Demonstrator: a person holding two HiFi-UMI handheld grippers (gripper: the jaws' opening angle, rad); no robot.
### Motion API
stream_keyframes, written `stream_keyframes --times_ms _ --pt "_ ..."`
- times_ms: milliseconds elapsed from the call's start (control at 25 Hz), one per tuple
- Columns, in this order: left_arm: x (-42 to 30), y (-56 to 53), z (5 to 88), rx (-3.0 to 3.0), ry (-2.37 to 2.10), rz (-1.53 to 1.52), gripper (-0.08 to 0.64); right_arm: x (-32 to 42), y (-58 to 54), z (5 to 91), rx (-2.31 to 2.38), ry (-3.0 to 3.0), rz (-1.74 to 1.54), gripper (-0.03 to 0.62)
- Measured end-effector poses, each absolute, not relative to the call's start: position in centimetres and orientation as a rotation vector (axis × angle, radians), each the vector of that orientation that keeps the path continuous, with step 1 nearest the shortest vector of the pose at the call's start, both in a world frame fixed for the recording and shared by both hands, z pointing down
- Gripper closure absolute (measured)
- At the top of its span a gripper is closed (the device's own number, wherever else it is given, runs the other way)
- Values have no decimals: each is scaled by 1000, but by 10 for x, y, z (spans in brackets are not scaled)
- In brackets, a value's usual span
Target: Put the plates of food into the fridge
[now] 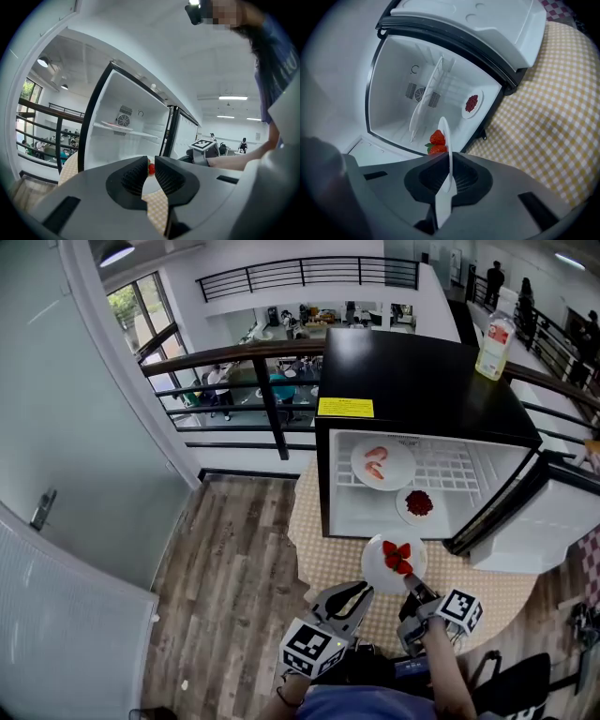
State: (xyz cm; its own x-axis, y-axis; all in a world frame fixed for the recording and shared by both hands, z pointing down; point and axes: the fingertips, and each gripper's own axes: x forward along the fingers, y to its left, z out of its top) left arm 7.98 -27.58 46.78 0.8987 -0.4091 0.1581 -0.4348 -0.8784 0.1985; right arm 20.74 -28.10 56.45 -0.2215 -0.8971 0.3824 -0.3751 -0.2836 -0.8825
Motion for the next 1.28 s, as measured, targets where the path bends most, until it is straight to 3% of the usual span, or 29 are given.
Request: stream_keyframes --times_ms 560,1280 --pt "92 -297 480 2805 -736 266 515 220 -397 616 -1498 1478 -1664 569" --pt "84 -305 486 2773 -820 287 515 223 -469 658 -1563 1362 -1728 569"
